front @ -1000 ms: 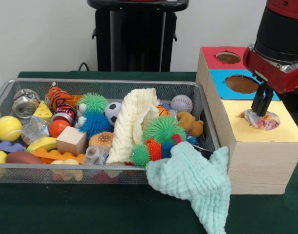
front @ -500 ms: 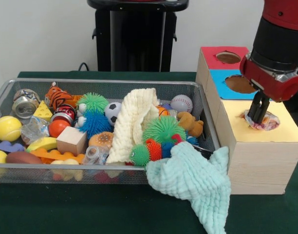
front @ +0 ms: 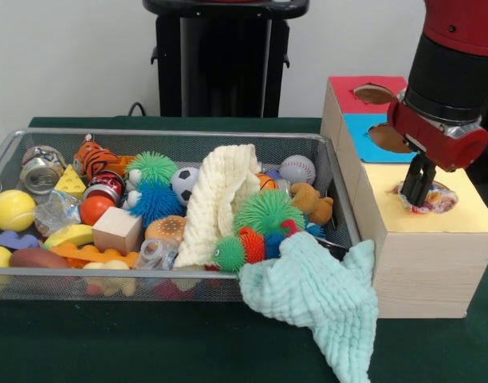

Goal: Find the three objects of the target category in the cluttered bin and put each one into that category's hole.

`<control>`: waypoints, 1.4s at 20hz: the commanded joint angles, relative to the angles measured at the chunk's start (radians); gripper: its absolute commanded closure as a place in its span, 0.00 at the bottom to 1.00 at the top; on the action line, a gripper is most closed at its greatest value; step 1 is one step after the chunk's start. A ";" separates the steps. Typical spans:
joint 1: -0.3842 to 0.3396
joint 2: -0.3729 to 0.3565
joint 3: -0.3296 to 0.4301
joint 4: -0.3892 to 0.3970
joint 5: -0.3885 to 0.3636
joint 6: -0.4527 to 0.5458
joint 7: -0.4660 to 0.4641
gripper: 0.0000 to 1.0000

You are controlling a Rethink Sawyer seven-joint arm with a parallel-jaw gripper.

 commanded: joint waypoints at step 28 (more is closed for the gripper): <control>-0.005 -0.071 0.066 0.110 -0.010 0.139 0.130 1.00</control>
